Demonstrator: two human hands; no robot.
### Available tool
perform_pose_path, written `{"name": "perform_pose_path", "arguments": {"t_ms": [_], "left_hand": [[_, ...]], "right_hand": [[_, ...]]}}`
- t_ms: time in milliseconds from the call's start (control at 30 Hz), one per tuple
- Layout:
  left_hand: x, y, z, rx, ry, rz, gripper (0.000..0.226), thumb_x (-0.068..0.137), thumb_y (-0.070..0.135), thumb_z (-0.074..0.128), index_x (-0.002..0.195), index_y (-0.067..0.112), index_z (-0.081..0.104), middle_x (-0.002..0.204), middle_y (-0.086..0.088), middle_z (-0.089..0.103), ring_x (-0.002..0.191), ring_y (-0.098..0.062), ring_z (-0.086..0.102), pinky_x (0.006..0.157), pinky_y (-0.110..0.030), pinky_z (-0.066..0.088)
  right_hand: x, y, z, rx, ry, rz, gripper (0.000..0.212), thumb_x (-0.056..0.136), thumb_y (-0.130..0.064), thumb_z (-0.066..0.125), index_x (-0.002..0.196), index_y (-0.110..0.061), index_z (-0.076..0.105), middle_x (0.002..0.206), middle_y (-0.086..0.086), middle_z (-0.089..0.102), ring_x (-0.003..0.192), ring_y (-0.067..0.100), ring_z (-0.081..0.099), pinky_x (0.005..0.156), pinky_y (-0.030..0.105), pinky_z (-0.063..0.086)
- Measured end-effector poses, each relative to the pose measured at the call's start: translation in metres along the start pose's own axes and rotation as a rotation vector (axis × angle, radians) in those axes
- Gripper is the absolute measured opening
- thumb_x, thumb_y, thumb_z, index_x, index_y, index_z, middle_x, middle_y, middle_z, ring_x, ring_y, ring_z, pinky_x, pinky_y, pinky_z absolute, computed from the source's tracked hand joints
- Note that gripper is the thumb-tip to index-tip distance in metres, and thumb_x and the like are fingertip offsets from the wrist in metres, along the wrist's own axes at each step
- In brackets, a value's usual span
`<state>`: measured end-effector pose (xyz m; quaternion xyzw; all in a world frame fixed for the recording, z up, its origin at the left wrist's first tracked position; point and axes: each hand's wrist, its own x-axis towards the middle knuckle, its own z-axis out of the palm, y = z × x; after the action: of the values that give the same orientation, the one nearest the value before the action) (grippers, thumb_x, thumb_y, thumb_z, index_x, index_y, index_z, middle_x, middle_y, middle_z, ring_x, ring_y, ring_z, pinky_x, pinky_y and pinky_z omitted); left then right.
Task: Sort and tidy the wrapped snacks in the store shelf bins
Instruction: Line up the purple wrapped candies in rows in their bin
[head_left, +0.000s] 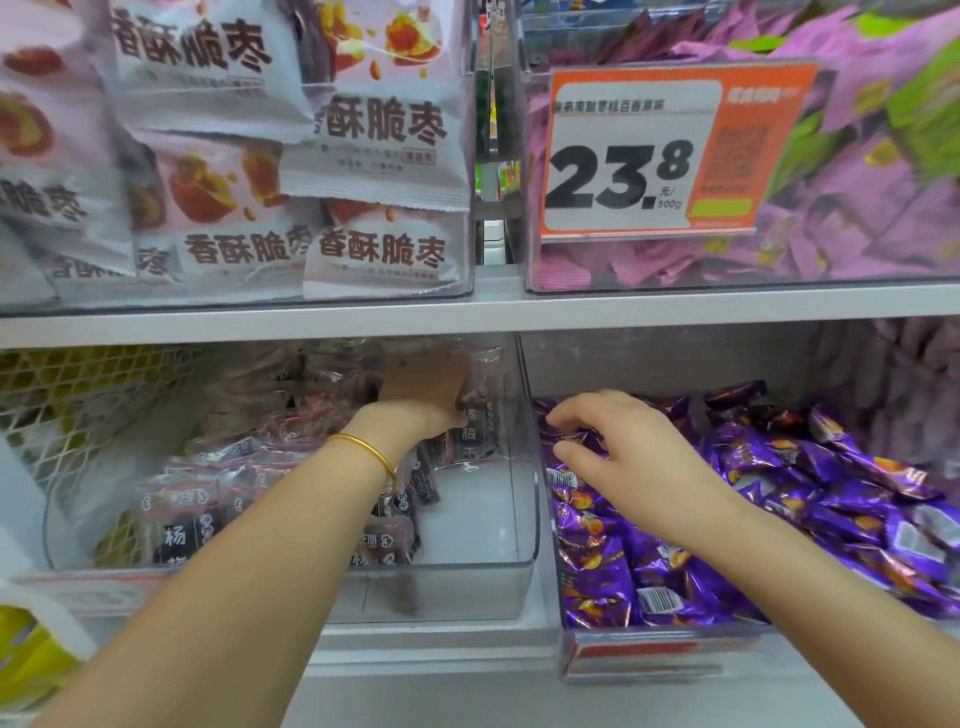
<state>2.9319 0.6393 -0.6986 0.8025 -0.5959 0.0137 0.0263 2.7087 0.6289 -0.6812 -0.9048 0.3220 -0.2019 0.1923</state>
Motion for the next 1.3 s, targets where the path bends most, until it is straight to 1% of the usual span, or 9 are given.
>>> {"name": "perform_pose_path", "arguments": {"t_ms": [67,267,367,467,600,767,867,967,1300], "left_hand": [[-0.003,-0.003,0.001,-0.025,-0.028,-0.017,0.025,0.082,0.029,0.063,0.1,0.018,0.05,0.11,0.0,0.056,0.1,-0.024,0.053,0.09,-0.038,0.043],[-0.012,0.002,-0.013,0.004,0.022,-0.045,0.026,0.082,0.033,0.063,0.103,0.021,0.053,0.115,0.0,0.053,0.114,-0.026,0.046,0.1,-0.046,0.034],[-0.033,0.01,-0.022,-0.109,0.233,0.0,0.018,0.084,0.029,0.061,0.098,0.019,0.055,0.103,-0.003,0.054,0.108,-0.029,0.049,0.092,-0.044,0.041],[-0.069,0.032,-0.031,-0.314,0.381,0.056,0.03,0.085,0.028,0.061,0.113,0.018,0.055,0.108,-0.007,0.054,0.105,-0.028,0.048,0.088,-0.042,0.042],[-0.1,0.059,-0.034,-0.423,0.367,0.197,0.031,0.087,0.031,0.056,0.116,0.02,0.056,0.109,0.0,0.054,0.108,-0.022,0.047,0.095,-0.042,0.038],[-0.1,0.085,-0.031,-0.368,0.305,0.276,0.027,0.084,0.031,0.053,0.108,0.02,0.059,0.109,0.004,0.055,0.106,-0.021,0.048,0.094,-0.043,0.039],[-0.096,0.098,-0.027,-0.294,0.294,0.281,0.023,0.087,0.021,0.055,0.11,0.023,0.061,0.114,0.006,0.055,0.109,-0.018,0.044,0.094,-0.036,0.033],[-0.091,0.105,-0.027,-0.275,0.274,0.271,0.021,0.088,0.025,0.053,0.106,0.025,0.064,0.112,0.008,0.057,0.107,-0.018,0.045,0.091,-0.037,0.032],[-0.088,0.103,-0.017,-0.328,0.25,0.251,0.024,0.078,0.032,0.049,0.093,0.028,0.067,0.102,0.012,0.062,0.098,-0.013,0.051,0.086,-0.024,0.02]], "right_hand": [[0.0,0.001,0.0,0.002,0.003,-0.002,0.032,0.092,-0.025,0.053,0.124,-0.024,0.054,0.121,-0.004,0.055,0.113,0.012,0.048,0.095,0.024,0.041],[-0.003,0.001,-0.005,0.02,0.019,0.0,0.031,0.092,-0.023,0.053,0.123,-0.023,0.056,0.118,-0.003,0.055,0.111,0.011,0.05,0.093,0.023,0.041],[-0.007,0.006,-0.013,0.041,0.021,0.018,0.029,0.091,-0.021,0.056,0.12,-0.021,0.059,0.114,-0.002,0.056,0.108,0.012,0.052,0.094,0.025,0.042],[-0.018,0.016,-0.025,0.058,0.028,0.067,0.027,0.089,-0.019,0.058,0.116,-0.021,0.061,0.11,-0.002,0.059,0.103,0.011,0.056,0.089,0.021,0.042],[-0.032,0.028,-0.046,-0.001,-0.035,0.101,0.024,0.089,-0.021,0.06,0.112,-0.019,0.063,0.107,0.0,0.063,0.098,0.013,0.058,0.085,0.02,0.043],[-0.05,0.053,-0.058,0.057,0.001,0.159,0.022,0.088,-0.015,0.061,0.109,-0.019,0.064,0.103,-0.005,0.064,0.094,0.008,0.058,0.071,-0.001,0.037],[-0.054,0.069,-0.054,0.062,-0.011,0.171,0.022,0.087,-0.014,0.061,0.108,-0.02,0.064,0.102,-0.008,0.063,0.091,0.005,0.058,0.073,0.003,0.04],[-0.05,0.076,-0.046,0.088,-0.06,0.14,0.022,0.088,-0.015,0.061,0.108,-0.024,0.064,0.104,-0.011,0.06,0.093,0.001,0.058,0.081,0.014,0.046],[-0.045,0.087,-0.033,0.121,-0.19,0.099,0.026,0.087,-0.011,0.061,0.109,-0.026,0.064,0.096,-0.02,0.053,0.091,-0.001,0.058,0.077,0.011,0.046]]}}
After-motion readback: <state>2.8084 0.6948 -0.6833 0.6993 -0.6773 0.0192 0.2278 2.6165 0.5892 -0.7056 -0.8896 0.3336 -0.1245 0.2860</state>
